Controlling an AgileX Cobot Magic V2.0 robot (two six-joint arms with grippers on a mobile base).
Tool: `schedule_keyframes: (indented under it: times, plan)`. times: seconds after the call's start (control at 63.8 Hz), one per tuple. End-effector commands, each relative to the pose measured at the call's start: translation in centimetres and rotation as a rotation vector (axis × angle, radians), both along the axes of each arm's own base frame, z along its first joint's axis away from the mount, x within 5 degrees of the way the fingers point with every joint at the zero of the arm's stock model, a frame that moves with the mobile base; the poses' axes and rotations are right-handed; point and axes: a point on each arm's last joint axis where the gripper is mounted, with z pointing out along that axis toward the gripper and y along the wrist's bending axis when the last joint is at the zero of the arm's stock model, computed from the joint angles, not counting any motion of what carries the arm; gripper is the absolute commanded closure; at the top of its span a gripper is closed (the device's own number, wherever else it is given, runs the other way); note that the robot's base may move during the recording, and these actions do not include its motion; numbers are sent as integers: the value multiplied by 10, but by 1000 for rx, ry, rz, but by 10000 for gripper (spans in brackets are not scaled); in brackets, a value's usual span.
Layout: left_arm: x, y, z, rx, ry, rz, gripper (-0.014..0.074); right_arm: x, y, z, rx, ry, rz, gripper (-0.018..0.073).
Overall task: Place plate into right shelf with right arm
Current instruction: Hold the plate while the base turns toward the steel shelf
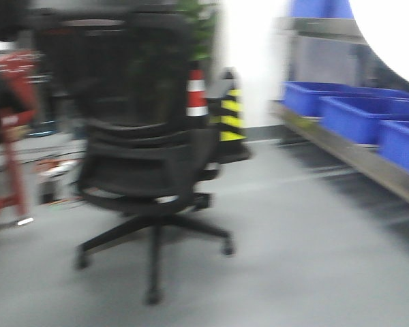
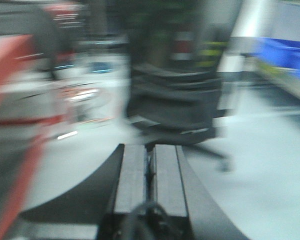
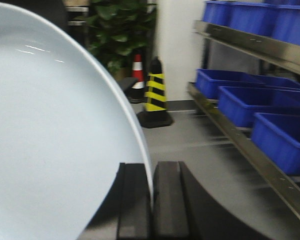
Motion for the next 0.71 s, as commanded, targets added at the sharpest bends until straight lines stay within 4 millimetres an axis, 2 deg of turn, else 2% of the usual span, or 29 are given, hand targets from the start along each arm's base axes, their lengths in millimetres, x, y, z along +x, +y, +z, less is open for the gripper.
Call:
schedule_keyframes:
  times: [0.0,0.69]
  plan:
    - [0,0,5,-2,-80,1,643,-1,0,19,-1,-130,-5,505]
    - [0,0,5,-2,-80,1,643,-1,0,19,-1,-130,-5,505]
